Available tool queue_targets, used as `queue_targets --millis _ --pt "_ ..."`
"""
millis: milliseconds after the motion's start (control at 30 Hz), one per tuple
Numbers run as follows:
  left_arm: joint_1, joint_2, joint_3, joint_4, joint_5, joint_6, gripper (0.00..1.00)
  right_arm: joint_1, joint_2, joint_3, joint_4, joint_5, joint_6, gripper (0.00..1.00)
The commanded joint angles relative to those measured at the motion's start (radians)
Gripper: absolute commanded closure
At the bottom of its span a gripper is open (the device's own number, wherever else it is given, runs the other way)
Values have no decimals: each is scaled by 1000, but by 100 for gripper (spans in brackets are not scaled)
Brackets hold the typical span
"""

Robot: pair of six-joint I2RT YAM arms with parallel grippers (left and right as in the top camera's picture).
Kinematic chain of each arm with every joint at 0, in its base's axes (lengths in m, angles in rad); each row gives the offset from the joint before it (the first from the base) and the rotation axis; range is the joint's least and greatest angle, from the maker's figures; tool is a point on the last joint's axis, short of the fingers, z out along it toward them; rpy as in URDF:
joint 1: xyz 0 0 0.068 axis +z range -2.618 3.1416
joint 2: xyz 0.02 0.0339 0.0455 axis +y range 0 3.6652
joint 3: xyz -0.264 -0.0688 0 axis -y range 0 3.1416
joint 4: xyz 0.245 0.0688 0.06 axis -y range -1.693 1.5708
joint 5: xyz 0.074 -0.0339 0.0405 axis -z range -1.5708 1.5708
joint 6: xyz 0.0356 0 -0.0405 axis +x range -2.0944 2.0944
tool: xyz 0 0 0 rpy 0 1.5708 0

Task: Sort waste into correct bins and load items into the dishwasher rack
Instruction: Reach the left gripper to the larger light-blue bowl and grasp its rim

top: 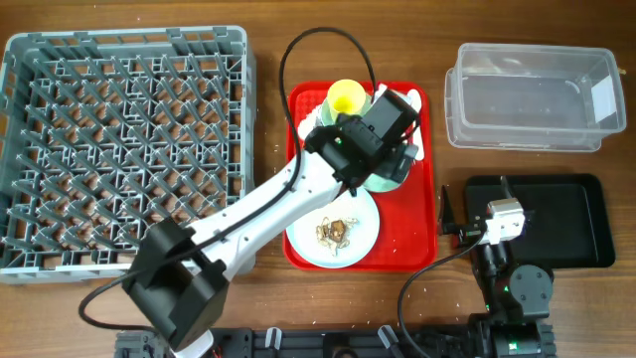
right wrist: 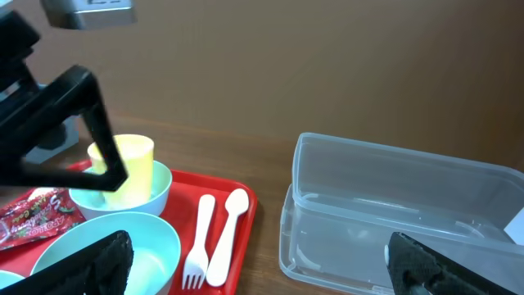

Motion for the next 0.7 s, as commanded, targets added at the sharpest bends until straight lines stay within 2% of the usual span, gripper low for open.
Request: queue_targets --millis 0,100,167,200,233,267,367,433,500,667 --pt "-11 13 17 37 68 16 0 -4 -7 0 3 10 12 0" --pt "-55 58 17 59 78 15 9 -4 -7 0 3 10 12 0" --pt "-91 107 17 89 77 16 23 -4 -7 0 3 10 12 0" --pt "-101 135 17 111 67 16 27 -4 -7 0 3 10 12 0" --pt "-101 171 17 143 59 15 38 -4 -7 0 3 10 12 0" --pt "-101 192 17 158 59 11 42 -4 -7 0 3 10 12 0" --pt "-108 218 17 161 59 0 45 -4 -7 0 3 10 12 0" --pt "-108 247 17 161 59 -38 51 -4 -7 0 3 10 12 0" --pt "-108 268 17 161 58 -37 52 -4 -7 0 3 10 12 0" --pt "-108 293 17 163 55 -42 62 -4 -7 0 3 10 12 0"
